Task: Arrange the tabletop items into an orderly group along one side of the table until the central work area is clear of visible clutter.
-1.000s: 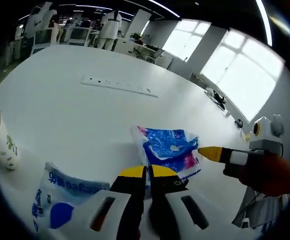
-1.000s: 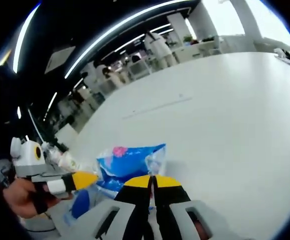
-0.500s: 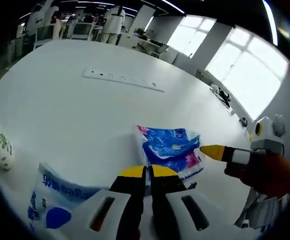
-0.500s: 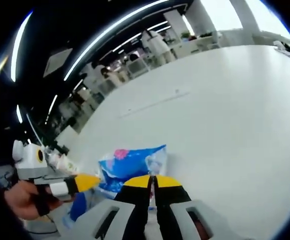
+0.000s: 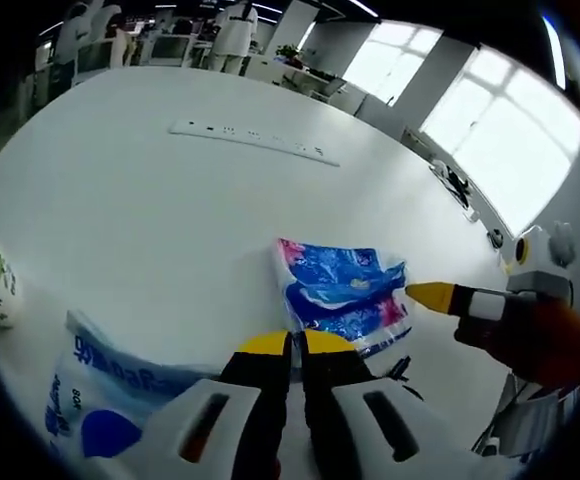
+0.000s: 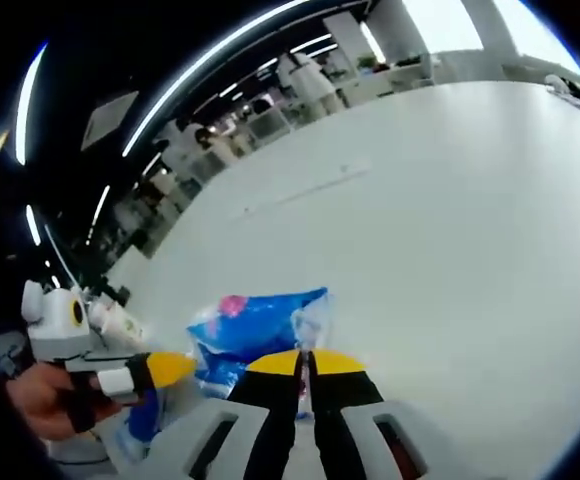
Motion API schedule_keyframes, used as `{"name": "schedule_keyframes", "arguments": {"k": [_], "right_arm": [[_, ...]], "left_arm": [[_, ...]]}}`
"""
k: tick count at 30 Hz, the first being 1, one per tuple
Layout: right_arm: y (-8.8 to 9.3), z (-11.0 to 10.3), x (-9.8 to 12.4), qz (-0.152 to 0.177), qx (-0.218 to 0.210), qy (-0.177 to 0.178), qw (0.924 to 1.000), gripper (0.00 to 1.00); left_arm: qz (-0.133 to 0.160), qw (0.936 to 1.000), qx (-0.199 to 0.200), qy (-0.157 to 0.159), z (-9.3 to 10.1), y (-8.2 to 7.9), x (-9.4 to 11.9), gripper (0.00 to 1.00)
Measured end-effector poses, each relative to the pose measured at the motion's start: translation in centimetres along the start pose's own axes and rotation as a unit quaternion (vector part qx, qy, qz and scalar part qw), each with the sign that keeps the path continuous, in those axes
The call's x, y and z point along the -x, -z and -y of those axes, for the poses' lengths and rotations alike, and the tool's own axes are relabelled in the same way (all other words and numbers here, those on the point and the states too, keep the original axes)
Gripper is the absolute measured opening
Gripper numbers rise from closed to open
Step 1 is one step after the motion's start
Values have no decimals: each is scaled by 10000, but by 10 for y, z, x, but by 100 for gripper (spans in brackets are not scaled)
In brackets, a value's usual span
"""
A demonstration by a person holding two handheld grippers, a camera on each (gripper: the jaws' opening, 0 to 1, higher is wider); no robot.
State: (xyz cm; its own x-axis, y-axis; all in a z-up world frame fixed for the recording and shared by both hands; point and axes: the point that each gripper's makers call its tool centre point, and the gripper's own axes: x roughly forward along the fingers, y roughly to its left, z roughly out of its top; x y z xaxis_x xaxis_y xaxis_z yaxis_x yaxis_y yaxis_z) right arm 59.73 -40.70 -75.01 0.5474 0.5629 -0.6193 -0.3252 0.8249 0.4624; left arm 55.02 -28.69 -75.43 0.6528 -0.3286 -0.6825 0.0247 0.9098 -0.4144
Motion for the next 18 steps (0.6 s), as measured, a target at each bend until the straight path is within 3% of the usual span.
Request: {"name": "schedule_keyframes", "arguments": {"k": [10, 18], "right_arm": [[5, 3, -1, -42, 42, -11, 10000, 0], [1, 4, -2, -61, 47, -21, 10000, 0]], "left_arm": [[-68, 10000, -61, -22, -1, 4, -1, 0], [-41, 10000, 11, -22, -3, -1, -5, 0]]}}
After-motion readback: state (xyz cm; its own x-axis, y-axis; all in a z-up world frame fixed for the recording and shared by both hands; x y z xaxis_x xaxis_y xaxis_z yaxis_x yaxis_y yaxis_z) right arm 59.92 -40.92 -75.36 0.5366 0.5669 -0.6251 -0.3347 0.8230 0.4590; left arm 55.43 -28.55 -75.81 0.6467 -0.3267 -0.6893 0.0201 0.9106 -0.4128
